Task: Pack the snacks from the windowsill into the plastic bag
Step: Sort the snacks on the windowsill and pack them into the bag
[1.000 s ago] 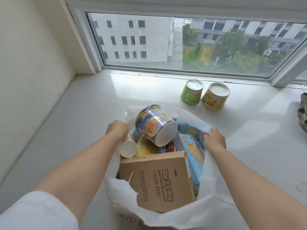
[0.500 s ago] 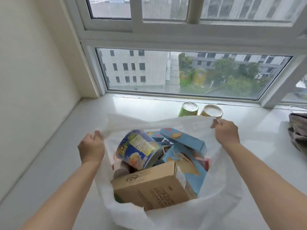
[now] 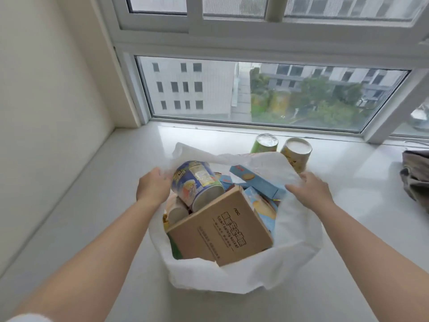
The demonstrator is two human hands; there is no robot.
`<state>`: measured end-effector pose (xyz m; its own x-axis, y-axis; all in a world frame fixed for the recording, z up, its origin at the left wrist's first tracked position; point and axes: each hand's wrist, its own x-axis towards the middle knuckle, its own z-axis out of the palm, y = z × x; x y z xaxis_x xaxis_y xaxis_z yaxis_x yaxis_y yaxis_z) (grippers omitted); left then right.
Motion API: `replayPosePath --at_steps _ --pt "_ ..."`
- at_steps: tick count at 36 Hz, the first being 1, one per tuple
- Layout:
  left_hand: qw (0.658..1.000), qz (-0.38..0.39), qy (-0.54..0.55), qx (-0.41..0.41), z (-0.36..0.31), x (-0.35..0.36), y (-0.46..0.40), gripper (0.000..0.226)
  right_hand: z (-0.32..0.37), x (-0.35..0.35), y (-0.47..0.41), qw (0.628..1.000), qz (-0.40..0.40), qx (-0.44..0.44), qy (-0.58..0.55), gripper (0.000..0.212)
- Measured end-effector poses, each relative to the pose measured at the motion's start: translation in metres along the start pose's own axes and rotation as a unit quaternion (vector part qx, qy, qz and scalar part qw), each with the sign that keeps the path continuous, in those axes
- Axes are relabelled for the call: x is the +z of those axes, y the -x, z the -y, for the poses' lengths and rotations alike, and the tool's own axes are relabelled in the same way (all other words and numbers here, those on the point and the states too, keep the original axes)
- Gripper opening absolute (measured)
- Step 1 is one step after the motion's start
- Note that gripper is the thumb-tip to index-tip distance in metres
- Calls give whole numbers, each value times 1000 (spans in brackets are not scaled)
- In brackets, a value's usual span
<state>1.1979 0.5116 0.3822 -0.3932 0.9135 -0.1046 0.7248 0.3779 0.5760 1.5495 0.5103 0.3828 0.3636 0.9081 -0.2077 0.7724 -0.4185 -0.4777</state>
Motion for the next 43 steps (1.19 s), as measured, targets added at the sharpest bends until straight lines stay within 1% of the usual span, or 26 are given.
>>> replayPosePath --at_steps 1,3,5,7,8,10,11,12,13,14,16,17,18,21,23,25,27,29,31,34,35,37,40,43 --pt "1000 -1 -12 11 1 1 3 18 -6 1 5 999 -13 16 35 68" --pt "999 1 -42 29 4 3 9 17 -15 6 22 996 -22 81 42 80" --pt "997 9 -71 23 10 7 18 34 -22 16 41 987 -3 158 -3 89" --pt "995 29 -94 -9 19 13 31 52 -27 32 58 972 44 224 -57 93" --pt "995 47 -88 -26 24 16 39 59 -29 41 66 962 73 247 -88 87" --pt "993 91 -54 -58 38 22 53 70 -32 57 78 945 123 269 -137 55" --pt "991 108 -42 -71 45 23 60 71 -33 64 83 939 131 275 -158 39" --pt "989 120 -41 -78 52 24 67 67 -33 69 88 935 136 277 -177 28" --pt "987 128 -52 -80 57 22 72 61 -33 71 92 937 133 268 -179 22" --pt "986 130 -75 -78 61 20 76 54 -33 70 93 947 131 245 -163 21" --pt "985 112 -121 -59 64 12 79 42 -32 60 94 968 119 202 -87 30" --pt "986 99 -123 -45 63 8 80 40 -32 52 93 976 85 191 -64 33" --pt "990 84 -109 -27 59 3 81 37 -31 41 92 979 43 187 -68 35" --pt "999 42 -31 13 39 -6 88 29 -24 12 90 985 -61 148 -67 34" --pt "999 14 8 28 30 -6 90 33 -22 8 91 985 -102 123 -63 33" --pt "999 11 17 37 30 -5 90 33 -23 15 96 983 -124 122 -66 31" --pt "998 32 -21 49 36 -3 89 32 -31 26 99 982 -113 134 -63 31" --pt "992 49 -97 67 40 -2 87 30 -37 30 100 984 -85 147 -53 31" --pt "985 42 -145 89 39 -1 84 35 -42 27 99 983 -82 152 -58 29" --pt "981 -21 -140 136 25 2 81 56 -41 13 92 983 -96 134 -85 34" --pt "978 -41 -135 156 16 4 81 60 -40 7 87 981 -99 125 -106 34" --pt "971 -65 -118 198 -7 10 85 59 -40 -6 79 976 -102 114 -157 35" --pt "965 -49 -104 235 -50 27 95 56 -51 -24 60 971 -118 105 -177 39" --pt "953 -39 -104 282 -92 52 105 55 -69 -38 41 976 -102 97 -165 22"
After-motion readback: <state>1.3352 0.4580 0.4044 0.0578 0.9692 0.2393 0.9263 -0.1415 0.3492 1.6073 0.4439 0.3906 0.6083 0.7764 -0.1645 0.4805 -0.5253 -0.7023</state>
